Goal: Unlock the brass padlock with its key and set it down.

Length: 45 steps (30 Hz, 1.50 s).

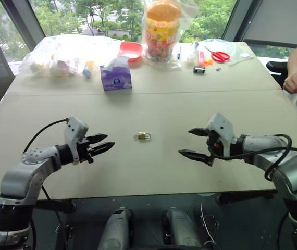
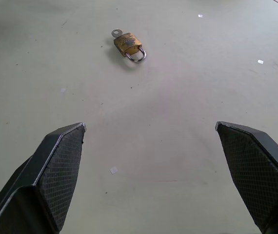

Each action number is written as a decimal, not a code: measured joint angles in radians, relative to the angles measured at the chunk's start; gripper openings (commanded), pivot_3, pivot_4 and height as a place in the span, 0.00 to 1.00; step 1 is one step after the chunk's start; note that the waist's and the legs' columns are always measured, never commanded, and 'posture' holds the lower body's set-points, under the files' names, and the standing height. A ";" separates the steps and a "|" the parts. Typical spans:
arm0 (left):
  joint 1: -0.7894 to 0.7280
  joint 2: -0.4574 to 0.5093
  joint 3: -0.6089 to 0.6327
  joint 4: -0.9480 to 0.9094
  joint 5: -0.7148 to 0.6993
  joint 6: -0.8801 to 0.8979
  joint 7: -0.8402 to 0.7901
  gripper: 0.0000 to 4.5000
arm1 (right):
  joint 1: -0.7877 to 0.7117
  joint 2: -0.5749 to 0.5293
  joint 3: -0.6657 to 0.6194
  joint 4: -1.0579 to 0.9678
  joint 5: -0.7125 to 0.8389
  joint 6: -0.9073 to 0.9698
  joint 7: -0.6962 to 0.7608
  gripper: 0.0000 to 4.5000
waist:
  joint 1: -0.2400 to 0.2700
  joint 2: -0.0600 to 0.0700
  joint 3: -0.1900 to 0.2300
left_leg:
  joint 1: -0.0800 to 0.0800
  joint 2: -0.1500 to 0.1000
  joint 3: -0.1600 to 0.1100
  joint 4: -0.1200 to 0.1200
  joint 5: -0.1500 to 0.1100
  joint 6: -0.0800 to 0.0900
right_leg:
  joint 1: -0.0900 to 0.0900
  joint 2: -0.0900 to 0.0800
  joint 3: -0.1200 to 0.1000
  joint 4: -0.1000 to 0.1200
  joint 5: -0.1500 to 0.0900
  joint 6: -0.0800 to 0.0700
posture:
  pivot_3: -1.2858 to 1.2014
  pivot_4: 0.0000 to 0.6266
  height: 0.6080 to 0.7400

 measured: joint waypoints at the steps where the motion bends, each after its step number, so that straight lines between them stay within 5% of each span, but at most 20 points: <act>1: -0.001 -0.002 0.000 0.000 -0.002 0.000 0.000 0.53 | 0.000 0.000 0.001 0.000 0.000 0.000 0.000 1.00 | 0.000 0.000 0.000 | 0.000 0.000 0.000 0.000 0.000 0.000 | 0.000 0.000 0.000 0.000 0.000 0.000 | 0.52 0.24 1.00; 20: -0.024 0.018 -0.012 0.000 0.007 0.007 -0.019 0.53 | -0.070 0.021 0.053 0.042 -0.026 0.009 -0.018 1.00 | -0.001 0.000 0.000 | 0.000 0.000 0.000 -0.001 0.000 0.000 | -0.001 0.000 0.000 0.000 0.000 0.000 | 0.52 0.24 1.00; 29: -0.117 0.218 -0.094 0.005 0.046 0.005 -0.208 0.53 | -0.417 0.233 0.354 0.377 -0.179 -0.055 0.045 1.00 | -0.004 0.001 0.000 | 0.000 -0.001 0.003 -0.008 0.001 -0.001 | -0.005 0.000 -0.001 -0.003 0.002 -0.002 | 0.52 0.24 1.00; 45: -0.062 0.191 -0.073 -0.019 0.049 0.014 -0.151 0.53 | -0.570 0.443 0.466 0.809 -0.379 -0.296 0.180 1.00 | -0.006 0.000 0.000 | 0.000 0.000 0.004 -0.006 0.002 -0.001 | -0.005 0.002 -0.003 0.002 0.005 0.002 | 0.52 0.24 1.00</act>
